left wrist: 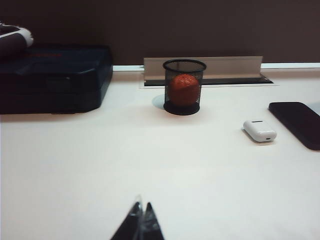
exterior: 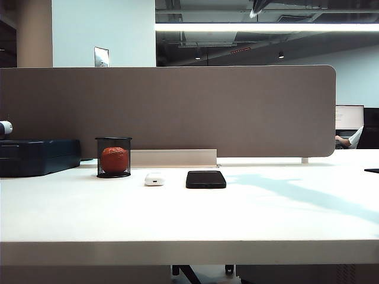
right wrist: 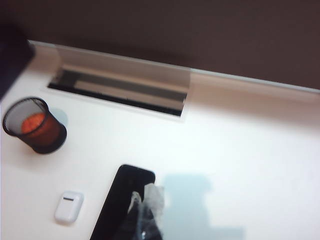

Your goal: Find the wireless headphone case on the desktop and place it on the left side of the phone.

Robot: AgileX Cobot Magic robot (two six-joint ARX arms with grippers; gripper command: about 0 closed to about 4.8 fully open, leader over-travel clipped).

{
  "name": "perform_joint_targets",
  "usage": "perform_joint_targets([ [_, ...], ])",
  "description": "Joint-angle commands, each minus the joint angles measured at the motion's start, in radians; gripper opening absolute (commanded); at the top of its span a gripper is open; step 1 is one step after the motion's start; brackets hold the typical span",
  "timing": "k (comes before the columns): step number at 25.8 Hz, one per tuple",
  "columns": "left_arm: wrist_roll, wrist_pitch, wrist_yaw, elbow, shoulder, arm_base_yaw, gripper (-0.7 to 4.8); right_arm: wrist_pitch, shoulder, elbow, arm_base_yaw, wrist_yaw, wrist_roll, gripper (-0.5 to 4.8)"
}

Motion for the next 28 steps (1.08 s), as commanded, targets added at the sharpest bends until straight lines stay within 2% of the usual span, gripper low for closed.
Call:
perform_joint_targets([
  [1,0.000,0.006,-0.001,0.001,0.001,0.002,-0.05,0.007,-0.043,0.004,-0.014,-0.018,-0.003,-0.02],
  [9,0.000,0.006,-0.001,0.001,0.001,0.002,-0.05,0.003,-0.119,0.001,-0.013,-0.031,0.006,-0.03],
  [12,0.000,0.006,-0.001,0.001,0.001,0.002,-0.05,0.003,-0.152,-0.051,-0.012,-0.057,0.026,-0.04],
  [22,0.000,0.006,-0.001,0.001,0.001,0.002,-0.05,0.003,-0.336,-0.336,-0.013,-0.053,0.038,-0.05],
  [26,0.000,0.006,-0.001,0.001,0.001,0.002,-0.05,0.003,-0.444,-0.493,-0.013,-0.059,0.069,-0.04],
  [28,0.000,0.006,-0.001,0.001,0.001,0.002,-0.05,0.003,-0.538,-0.634,-0.016,-0.059,0.084,-0.04],
])
